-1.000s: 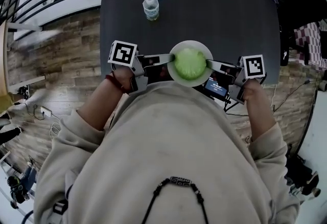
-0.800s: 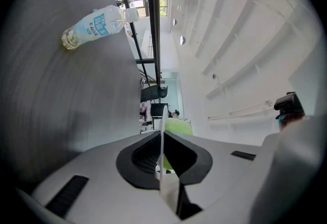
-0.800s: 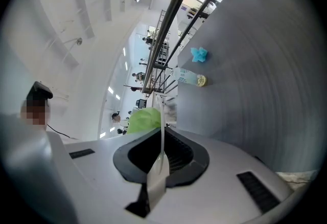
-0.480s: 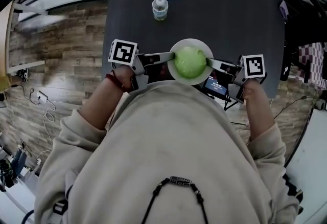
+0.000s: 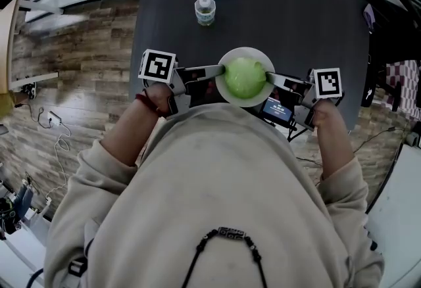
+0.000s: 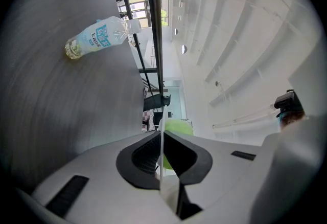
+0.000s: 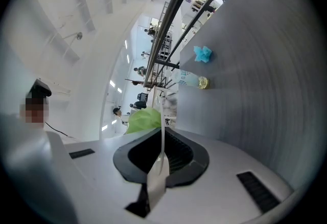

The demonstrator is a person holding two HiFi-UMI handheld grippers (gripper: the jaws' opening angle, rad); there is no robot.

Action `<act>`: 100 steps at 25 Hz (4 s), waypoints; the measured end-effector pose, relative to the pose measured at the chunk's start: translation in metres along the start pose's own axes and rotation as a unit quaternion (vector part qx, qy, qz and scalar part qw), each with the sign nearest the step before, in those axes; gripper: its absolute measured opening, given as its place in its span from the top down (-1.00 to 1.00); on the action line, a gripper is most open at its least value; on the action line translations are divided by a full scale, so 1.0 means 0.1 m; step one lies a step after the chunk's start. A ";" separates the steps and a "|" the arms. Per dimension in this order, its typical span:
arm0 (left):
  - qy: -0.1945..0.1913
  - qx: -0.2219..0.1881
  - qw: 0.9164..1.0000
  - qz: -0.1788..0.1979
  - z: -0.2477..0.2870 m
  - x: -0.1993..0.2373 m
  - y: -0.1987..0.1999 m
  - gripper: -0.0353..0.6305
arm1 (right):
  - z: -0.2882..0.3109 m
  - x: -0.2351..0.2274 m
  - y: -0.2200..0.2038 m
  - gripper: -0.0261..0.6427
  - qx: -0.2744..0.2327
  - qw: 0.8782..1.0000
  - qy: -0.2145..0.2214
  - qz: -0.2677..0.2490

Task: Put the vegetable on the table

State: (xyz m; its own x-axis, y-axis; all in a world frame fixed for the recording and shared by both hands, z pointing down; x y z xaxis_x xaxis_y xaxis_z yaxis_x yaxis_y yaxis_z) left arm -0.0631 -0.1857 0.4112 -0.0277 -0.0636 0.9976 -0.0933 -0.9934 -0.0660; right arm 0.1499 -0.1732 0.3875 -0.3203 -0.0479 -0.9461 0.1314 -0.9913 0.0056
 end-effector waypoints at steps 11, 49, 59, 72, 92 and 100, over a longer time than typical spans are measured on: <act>0.008 -0.002 1.000 -0.007 0.10 0.09 0.07 0.83 | -0.04 -0.13 0.11 0.84 0.004 1.000 0.004 0.009; 0.027 -0.022 0.999 -0.030 0.19 0.66 0.11 0.83 | 0.11 -0.68 0.26 0.84 0.010 1.000 0.003 0.030; 0.030 -0.018 0.999 -0.029 0.21 0.72 0.11 0.83 | 0.12 -0.77 0.27 0.85 0.011 0.999 0.001 0.040; 0.040 -0.016 0.998 -0.037 0.22 0.93 0.04 0.83 | 0.17 -1.00 0.25 0.85 0.022 0.999 -0.001 0.042; 0.050 -0.017 0.998 -0.038 0.27 1.30 -0.07 0.83 | 0.28 -1.41 0.21 0.85 0.031 0.998 0.019 0.046; 0.069 -0.019 0.997 -0.028 0.26 1.48 -0.14 0.83 | 0.33 -1.60 0.15 0.85 0.033 0.998 0.027 0.050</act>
State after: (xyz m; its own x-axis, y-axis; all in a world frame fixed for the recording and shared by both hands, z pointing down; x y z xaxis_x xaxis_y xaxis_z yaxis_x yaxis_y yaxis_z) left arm -0.0403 -0.1841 0.5601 -0.1583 0.0087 0.9874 -0.1359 -0.9906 -0.0130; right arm 0.1718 -0.1847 0.5493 -0.2574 -0.1424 -0.9558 0.0978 -0.9878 0.1208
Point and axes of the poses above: the fingertips, and each gripper's own axes: z forward along the fingers, x to its left, y out of its top, the point moved 6 cm from there along -z, backward along the fingers, and after that the axes turned 5 degrees about z, right-handed, at the moved point
